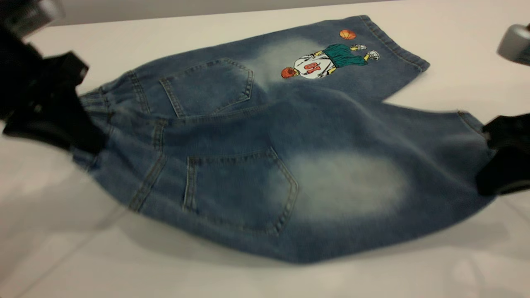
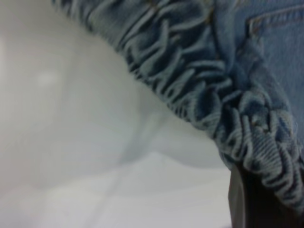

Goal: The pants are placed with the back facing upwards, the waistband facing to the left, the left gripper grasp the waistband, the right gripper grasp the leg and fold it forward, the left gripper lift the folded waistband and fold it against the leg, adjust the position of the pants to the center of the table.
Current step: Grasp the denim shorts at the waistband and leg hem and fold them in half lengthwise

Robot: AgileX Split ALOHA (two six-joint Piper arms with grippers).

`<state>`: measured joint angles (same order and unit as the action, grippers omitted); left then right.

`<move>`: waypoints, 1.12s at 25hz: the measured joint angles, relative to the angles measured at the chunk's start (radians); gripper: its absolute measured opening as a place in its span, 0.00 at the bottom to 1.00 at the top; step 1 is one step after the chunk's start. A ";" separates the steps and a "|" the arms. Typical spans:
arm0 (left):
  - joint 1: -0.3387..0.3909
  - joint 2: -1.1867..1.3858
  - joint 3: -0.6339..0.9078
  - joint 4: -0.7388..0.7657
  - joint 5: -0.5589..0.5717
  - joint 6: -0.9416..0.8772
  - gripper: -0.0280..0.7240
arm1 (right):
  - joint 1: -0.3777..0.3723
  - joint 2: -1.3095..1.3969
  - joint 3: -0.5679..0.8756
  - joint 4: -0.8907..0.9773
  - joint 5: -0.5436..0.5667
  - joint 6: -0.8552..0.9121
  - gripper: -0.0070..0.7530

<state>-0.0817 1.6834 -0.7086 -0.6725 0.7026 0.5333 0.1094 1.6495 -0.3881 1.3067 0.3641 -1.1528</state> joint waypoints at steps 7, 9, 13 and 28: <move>0.000 -0.117 0.140 -0.058 0.047 -0.048 0.20 | 0.000 -0.199 -0.014 -0.392 0.197 0.439 0.03; 0.000 -0.154 0.166 -0.085 0.081 -0.047 0.20 | 0.000 -0.259 -0.033 -0.512 0.255 0.573 0.03; -0.001 -0.222 0.199 -0.133 0.126 -0.065 0.20 | 0.000 -0.387 -0.101 -0.726 0.389 0.800 0.03; -0.001 -0.312 0.227 -0.565 -0.049 -0.072 0.20 | 0.000 -0.247 -0.442 -0.961 0.460 1.037 0.03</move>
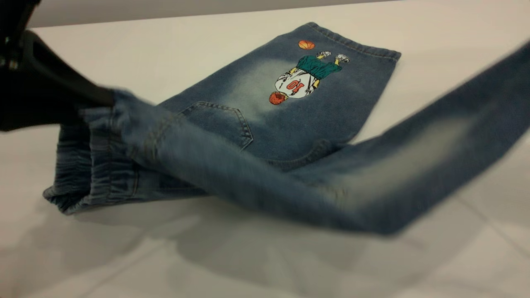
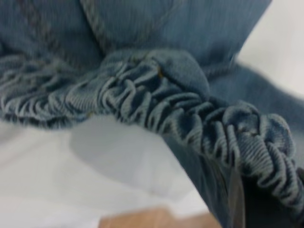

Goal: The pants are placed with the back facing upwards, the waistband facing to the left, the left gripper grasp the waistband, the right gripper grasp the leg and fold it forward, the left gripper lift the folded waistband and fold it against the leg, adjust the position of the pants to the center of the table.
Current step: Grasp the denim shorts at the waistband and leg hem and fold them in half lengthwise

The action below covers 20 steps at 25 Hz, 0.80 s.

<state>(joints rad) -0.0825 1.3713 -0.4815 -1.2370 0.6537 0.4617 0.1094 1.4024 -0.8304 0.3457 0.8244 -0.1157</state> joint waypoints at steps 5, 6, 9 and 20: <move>0.000 0.001 0.000 -0.135 -0.135 0.000 0.20 | 0.001 0.165 -0.143 0.071 -0.069 -0.057 0.03; 0.000 0.002 0.000 -0.153 -0.158 0.000 0.20 | 0.001 0.195 -0.172 0.090 -0.074 -0.074 0.03; 0.000 0.002 0.000 -0.198 -0.207 -0.003 0.20 | 0.005 0.300 -0.287 0.138 -0.076 -0.107 0.03; 0.000 0.002 0.000 -0.271 -0.383 -0.068 0.20 | 0.137 0.675 -0.717 0.209 -0.071 -0.121 0.03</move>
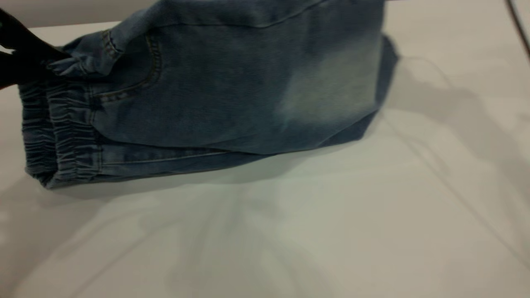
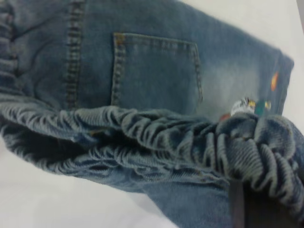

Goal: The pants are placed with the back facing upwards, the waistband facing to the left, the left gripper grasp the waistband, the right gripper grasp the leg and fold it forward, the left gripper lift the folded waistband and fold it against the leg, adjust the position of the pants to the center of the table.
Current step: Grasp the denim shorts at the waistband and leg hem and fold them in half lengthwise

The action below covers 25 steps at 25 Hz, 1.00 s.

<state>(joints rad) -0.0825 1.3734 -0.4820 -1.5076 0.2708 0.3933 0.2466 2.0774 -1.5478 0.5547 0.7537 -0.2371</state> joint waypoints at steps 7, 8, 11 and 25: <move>0.000 0.002 0.001 -0.022 -0.158 -0.099 0.20 | 0.054 0.189 -0.202 0.003 -0.011 0.053 0.03; 0.000 0.008 0.001 -0.028 -0.190 -0.111 0.20 | 0.054 0.213 -0.221 0.003 -0.017 0.059 0.03; 0.000 0.035 0.001 -0.054 -0.295 -0.124 0.20 | 0.053 0.267 -0.268 -0.001 -0.024 0.078 0.03; 0.000 0.280 0.000 -0.033 -0.464 -0.156 0.20 | 0.053 0.330 -0.282 0.009 -0.066 0.070 0.04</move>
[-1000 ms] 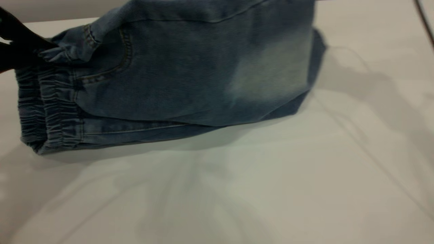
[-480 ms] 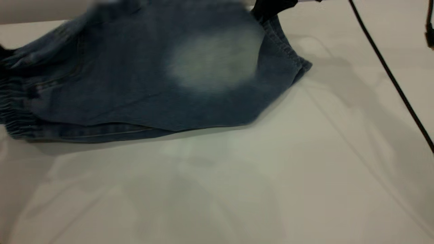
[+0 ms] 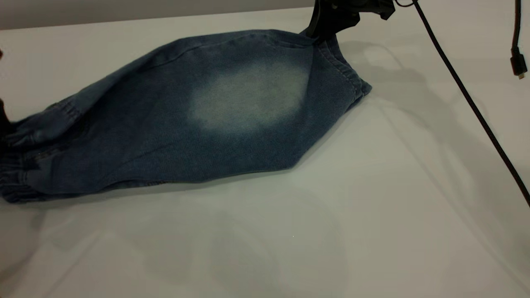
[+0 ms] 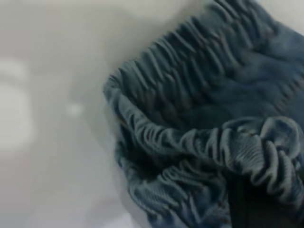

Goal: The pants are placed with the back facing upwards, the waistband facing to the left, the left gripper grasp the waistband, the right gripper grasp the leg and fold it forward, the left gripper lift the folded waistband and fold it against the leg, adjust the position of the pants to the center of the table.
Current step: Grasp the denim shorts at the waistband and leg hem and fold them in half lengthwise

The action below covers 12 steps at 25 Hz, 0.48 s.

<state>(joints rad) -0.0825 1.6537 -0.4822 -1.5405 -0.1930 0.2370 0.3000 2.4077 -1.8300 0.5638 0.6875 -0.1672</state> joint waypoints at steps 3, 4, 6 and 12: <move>0.000 0.009 -0.007 0.032 -0.017 0.030 0.20 | 0.001 0.000 0.000 -0.002 0.000 -0.032 0.06; 0.000 0.009 -0.011 0.055 -0.019 0.041 0.20 | 0.001 0.000 0.000 -0.002 0.000 -0.045 0.08; 0.000 0.009 -0.023 0.110 -0.019 0.046 0.20 | 0.001 0.000 0.000 -0.003 -0.005 -0.056 0.13; 0.000 0.009 -0.059 0.320 -0.012 0.046 0.26 | 0.001 0.000 -0.001 -0.004 -0.011 -0.110 0.44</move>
<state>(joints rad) -0.0825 1.6629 -0.5415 -1.2207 -0.2046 0.2827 0.3009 2.4077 -1.8311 0.5597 0.6767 -0.2777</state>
